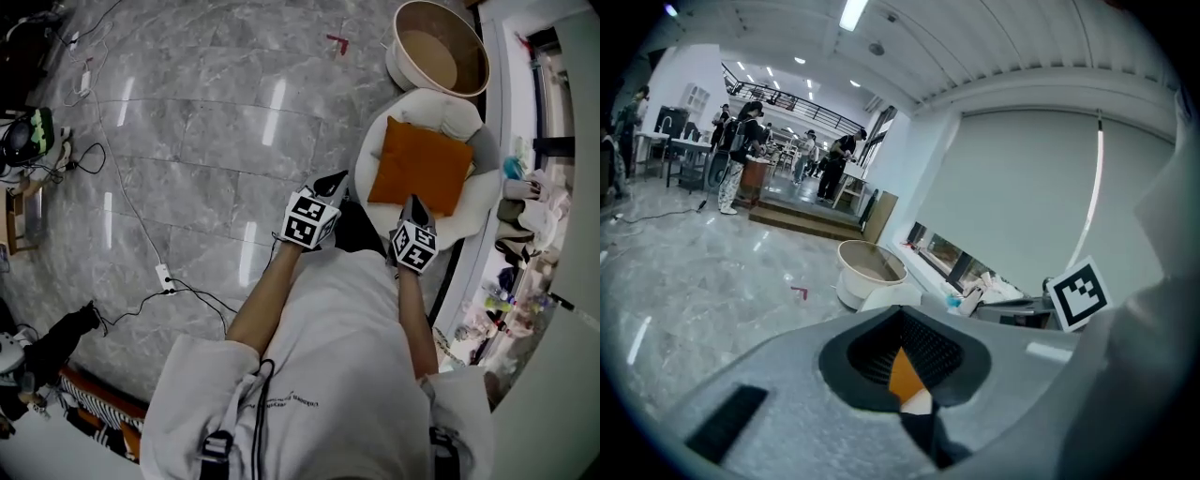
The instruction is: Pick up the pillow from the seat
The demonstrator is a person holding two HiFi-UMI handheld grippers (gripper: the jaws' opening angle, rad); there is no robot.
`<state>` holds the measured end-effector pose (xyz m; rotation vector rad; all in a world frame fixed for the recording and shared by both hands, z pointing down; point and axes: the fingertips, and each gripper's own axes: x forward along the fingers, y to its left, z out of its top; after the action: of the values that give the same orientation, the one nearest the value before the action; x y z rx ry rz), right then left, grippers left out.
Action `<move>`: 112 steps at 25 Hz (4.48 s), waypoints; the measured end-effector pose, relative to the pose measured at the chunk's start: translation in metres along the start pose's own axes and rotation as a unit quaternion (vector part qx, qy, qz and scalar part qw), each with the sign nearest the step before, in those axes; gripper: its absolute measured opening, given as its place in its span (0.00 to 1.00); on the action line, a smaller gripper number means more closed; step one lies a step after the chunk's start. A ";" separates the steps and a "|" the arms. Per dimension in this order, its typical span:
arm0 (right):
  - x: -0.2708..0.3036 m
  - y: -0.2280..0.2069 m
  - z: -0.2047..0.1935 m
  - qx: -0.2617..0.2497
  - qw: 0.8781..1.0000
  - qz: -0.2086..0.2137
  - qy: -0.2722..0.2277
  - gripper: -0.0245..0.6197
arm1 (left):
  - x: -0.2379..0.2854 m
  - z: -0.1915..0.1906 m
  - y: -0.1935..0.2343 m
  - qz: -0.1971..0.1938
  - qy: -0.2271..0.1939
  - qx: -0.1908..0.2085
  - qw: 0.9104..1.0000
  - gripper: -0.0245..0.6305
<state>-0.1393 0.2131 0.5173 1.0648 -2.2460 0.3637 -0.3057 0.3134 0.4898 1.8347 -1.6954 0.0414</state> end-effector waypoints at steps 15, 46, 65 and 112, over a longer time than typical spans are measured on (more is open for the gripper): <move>0.093 -0.069 0.061 0.134 0.987 -0.083 -0.019 0.05 | 0.142 0.098 0.020 -0.101 0.078 0.109 0.986 0.05; 0.088 -0.245 -0.018 0.407 0.841 -0.356 0.025 0.05 | 0.445 0.105 -0.121 -0.387 0.298 0.274 0.829 0.05; 0.232 -0.309 0.020 0.468 0.764 -0.442 0.047 0.05 | 0.642 -0.004 -0.111 -0.511 0.465 0.264 0.673 0.05; 0.347 -0.268 -0.147 0.619 0.646 -0.446 0.043 0.05 | 0.742 -0.329 -0.102 -0.446 0.683 0.196 0.545 0.73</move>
<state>-0.0394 -0.0948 0.8473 2.5142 -0.8253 1.5064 0.0396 -0.1962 1.0280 1.7485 0.4361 1.1443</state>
